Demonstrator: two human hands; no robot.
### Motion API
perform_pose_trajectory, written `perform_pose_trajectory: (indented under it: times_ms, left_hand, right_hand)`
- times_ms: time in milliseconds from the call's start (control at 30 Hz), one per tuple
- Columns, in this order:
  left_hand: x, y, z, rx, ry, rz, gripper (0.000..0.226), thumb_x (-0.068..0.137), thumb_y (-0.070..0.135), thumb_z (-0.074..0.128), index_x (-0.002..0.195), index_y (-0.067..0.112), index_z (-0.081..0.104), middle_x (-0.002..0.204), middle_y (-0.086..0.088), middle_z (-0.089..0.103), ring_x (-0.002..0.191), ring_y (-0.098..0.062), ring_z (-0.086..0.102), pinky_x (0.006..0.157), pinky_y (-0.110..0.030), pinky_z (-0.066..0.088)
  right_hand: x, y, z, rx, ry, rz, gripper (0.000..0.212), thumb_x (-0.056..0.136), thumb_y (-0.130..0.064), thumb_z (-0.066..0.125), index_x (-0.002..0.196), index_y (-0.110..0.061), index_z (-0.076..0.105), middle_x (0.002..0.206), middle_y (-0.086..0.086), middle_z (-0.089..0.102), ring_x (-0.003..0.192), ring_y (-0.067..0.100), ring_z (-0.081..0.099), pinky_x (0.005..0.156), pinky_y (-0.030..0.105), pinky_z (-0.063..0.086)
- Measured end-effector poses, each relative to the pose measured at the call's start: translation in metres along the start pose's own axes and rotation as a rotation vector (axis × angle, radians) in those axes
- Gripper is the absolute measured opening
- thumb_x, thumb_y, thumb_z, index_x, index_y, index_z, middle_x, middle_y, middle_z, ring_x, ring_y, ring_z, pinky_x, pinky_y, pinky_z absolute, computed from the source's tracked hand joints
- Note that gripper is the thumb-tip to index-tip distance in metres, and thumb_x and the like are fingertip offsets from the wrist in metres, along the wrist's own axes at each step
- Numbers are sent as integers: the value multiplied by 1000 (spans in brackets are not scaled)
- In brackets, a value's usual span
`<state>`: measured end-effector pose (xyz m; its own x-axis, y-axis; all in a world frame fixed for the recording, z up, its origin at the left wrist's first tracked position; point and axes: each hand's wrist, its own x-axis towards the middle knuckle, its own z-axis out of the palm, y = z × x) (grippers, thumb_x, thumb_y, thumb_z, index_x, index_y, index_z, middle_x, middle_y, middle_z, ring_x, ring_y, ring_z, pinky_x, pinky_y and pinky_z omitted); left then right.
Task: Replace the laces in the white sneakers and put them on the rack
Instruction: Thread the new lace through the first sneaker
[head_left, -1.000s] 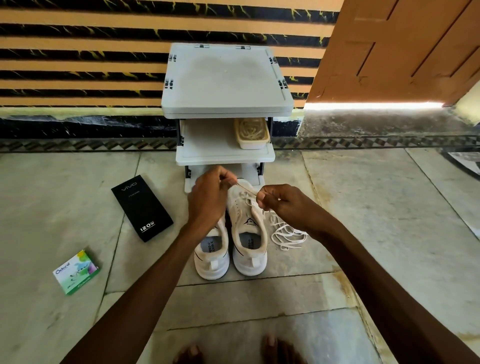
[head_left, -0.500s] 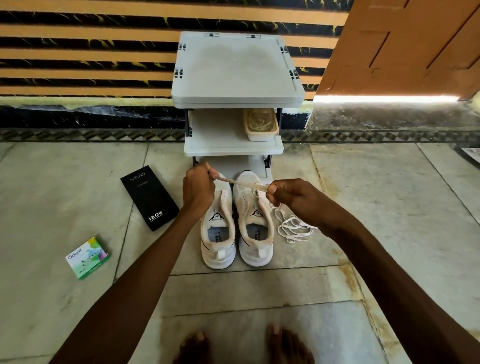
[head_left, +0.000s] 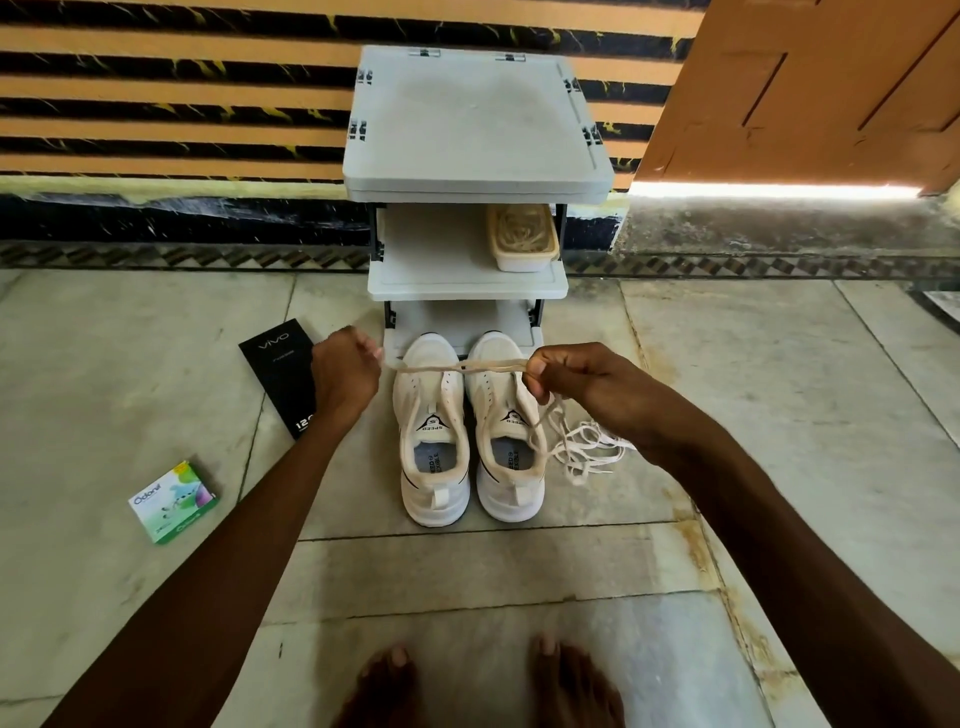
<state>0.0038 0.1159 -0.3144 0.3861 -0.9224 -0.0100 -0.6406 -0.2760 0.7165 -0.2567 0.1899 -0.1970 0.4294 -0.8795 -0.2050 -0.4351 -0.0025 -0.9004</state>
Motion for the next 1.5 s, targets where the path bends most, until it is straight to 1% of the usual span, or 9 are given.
perform_pose_trajectory:
  times_ms: [100,200,300,533,633,867,1067,1300,1500]
  left_hand:
    - [2,25,-9,-120,-79,153,21,83,4,69,71,21,66,72,5,67,73,-10,65,76,-28,55]
    - [-4,50,-16,-185,-146,274,10,82,5,73,80,14,70,64,10,64,56,5,60,65,-12,51]
    - [-16,65,-22,-204,-223,320,12,78,6,78,84,14,71,70,4,67,57,6,59,62,-9,49]
    - [-61,86,-32,-132,-682,370,31,80,3,75,103,23,69,73,3,70,67,-2,66,63,-13,50]
    - [-75,93,-21,-113,-643,394,37,82,7,75,111,27,68,69,11,65,57,8,58,57,-6,41]
    - [-85,101,-6,-140,-558,430,25,84,9,73,103,26,75,75,4,71,76,-9,69,79,-29,55]
    - [-90,106,-7,-52,-534,506,24,86,11,69,93,33,77,75,8,68,74,-5,63,70,-22,50]
    - [-94,113,-7,151,-476,606,20,89,15,62,98,25,77,85,4,62,78,-10,58,64,-16,37]
    - [-88,109,-4,157,-372,654,18,90,22,65,103,21,77,91,1,63,81,-13,58,71,-20,40]
  right_hand:
    - [4,15,7,-62,32,43,37,104,-30,44,73,-21,62,69,-13,57,69,0,51,79,25,40]
    - [4,28,11,-39,48,116,36,104,-28,43,80,-13,65,71,-12,59,67,-3,51,77,22,39]
    - [3,32,11,-2,61,149,35,104,-25,43,79,-13,65,71,-12,60,66,-5,51,75,19,38]
    - [5,38,9,7,91,186,35,104,-27,44,80,-13,66,73,-8,62,64,-5,52,70,15,38]
    - [8,37,8,9,114,176,36,104,-27,44,78,-14,66,72,-7,61,63,-6,51,66,12,37]
    - [10,38,9,-18,140,133,36,103,-28,46,75,-16,64,69,-9,59,66,0,51,68,17,39]
    - [7,34,5,-7,149,129,34,102,-27,48,75,-16,65,63,-14,59,58,-8,51,56,3,35]
    - [9,39,4,-79,140,166,36,100,-35,51,71,-24,68,69,-10,64,70,2,56,75,23,43]
    - [9,33,6,-99,159,154,36,102,-31,47,72,-23,65,70,-11,63,66,-1,54,68,19,39]
